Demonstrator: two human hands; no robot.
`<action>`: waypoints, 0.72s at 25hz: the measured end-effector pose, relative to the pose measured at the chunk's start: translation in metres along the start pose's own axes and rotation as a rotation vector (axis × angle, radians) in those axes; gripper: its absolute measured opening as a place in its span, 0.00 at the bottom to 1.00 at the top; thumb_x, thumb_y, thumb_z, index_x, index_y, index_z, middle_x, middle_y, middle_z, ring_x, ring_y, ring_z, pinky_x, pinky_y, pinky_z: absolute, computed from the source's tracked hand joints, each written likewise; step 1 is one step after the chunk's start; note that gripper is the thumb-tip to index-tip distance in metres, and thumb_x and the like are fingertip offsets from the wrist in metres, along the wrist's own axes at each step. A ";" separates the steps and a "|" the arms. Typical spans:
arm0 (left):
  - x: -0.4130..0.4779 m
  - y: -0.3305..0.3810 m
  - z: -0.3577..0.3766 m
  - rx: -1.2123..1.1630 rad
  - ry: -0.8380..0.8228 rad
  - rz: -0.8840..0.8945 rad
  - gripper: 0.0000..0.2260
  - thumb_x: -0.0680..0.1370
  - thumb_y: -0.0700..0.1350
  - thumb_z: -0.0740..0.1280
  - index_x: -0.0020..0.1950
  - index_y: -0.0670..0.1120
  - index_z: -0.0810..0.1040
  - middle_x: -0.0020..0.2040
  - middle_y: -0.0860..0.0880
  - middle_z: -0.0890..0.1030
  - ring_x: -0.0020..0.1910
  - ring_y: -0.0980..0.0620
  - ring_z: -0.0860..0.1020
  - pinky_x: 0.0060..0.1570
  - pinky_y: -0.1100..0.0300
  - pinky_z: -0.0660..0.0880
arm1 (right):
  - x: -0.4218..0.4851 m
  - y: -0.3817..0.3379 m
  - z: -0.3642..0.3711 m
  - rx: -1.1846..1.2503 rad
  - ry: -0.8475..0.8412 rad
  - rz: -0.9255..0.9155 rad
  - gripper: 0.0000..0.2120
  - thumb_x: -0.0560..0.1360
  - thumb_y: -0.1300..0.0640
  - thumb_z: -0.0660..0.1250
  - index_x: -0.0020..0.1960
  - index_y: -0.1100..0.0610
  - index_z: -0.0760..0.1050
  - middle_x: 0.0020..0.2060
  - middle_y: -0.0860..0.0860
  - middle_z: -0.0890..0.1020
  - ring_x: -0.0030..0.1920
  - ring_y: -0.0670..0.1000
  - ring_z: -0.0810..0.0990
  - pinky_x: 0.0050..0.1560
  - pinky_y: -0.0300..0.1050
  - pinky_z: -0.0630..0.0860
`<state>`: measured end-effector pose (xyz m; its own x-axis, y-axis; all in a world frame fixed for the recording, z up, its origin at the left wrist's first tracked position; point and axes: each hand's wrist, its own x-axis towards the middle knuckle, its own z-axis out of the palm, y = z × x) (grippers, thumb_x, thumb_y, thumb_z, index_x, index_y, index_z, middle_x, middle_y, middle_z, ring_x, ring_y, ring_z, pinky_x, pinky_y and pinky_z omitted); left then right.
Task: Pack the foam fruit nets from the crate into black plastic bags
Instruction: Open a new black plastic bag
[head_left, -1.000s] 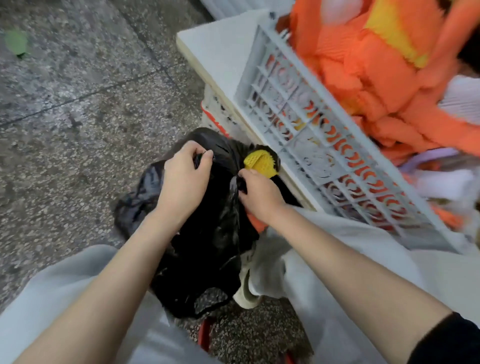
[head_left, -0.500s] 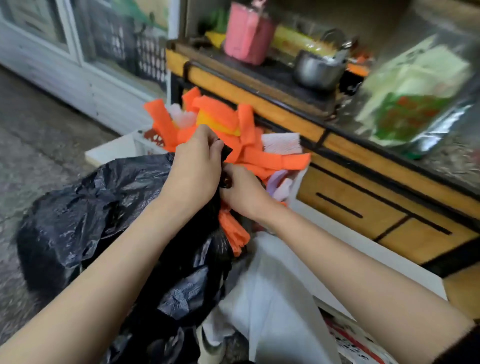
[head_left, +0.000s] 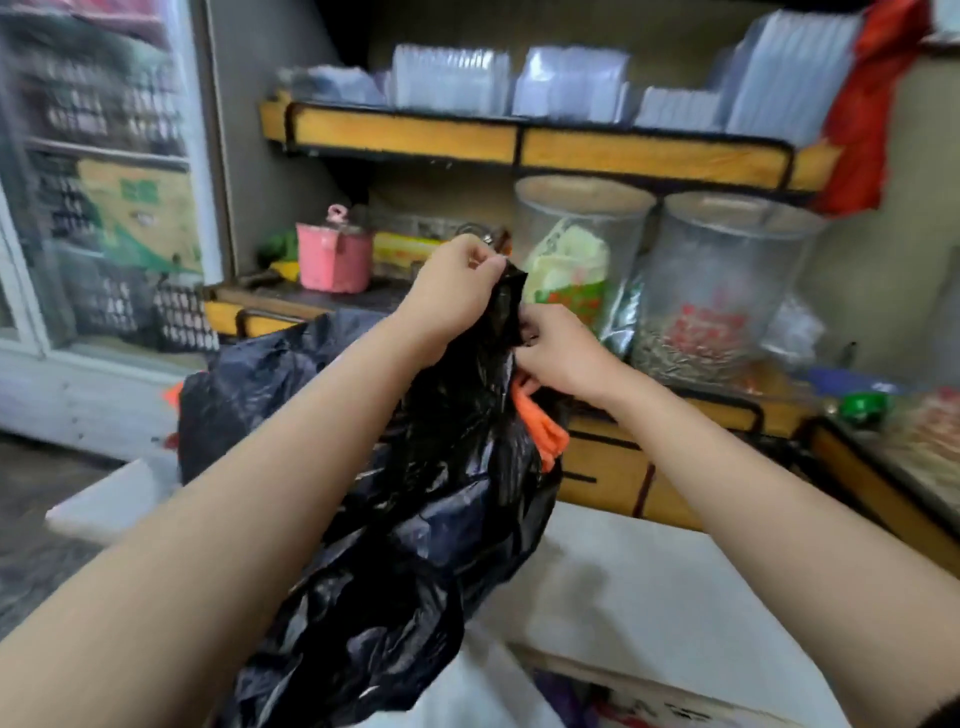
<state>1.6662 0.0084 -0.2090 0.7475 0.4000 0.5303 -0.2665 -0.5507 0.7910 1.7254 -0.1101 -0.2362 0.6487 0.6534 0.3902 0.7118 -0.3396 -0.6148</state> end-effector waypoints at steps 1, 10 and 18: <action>0.005 0.012 0.013 -0.052 -0.044 0.010 0.11 0.79 0.44 0.62 0.37 0.49 0.70 0.36 0.51 0.74 0.39 0.51 0.72 0.37 0.59 0.68 | -0.004 0.014 -0.020 0.003 0.032 0.033 0.05 0.74 0.68 0.63 0.46 0.59 0.74 0.33 0.51 0.75 0.31 0.50 0.79 0.27 0.41 0.79; 0.018 0.052 0.175 -0.069 -0.365 0.121 0.11 0.77 0.43 0.67 0.36 0.51 0.68 0.33 0.52 0.73 0.36 0.52 0.72 0.35 0.60 0.67 | -0.077 0.138 -0.142 -0.079 0.375 0.328 0.09 0.72 0.62 0.71 0.40 0.60 0.70 0.29 0.50 0.71 0.29 0.46 0.78 0.27 0.44 0.80; 0.005 -0.009 0.273 -0.048 -0.503 -0.037 0.09 0.78 0.46 0.66 0.40 0.45 0.72 0.40 0.47 0.76 0.44 0.47 0.74 0.43 0.58 0.68 | -0.123 0.269 -0.144 -0.297 0.417 0.601 0.08 0.73 0.60 0.70 0.48 0.59 0.71 0.42 0.55 0.74 0.42 0.53 0.75 0.37 0.39 0.69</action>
<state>1.8380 -0.1852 -0.2966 0.9544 0.0102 0.2983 -0.2527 -0.5041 0.8259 1.8764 -0.3791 -0.3508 0.9508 0.0129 0.3094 0.2108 -0.7588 -0.6162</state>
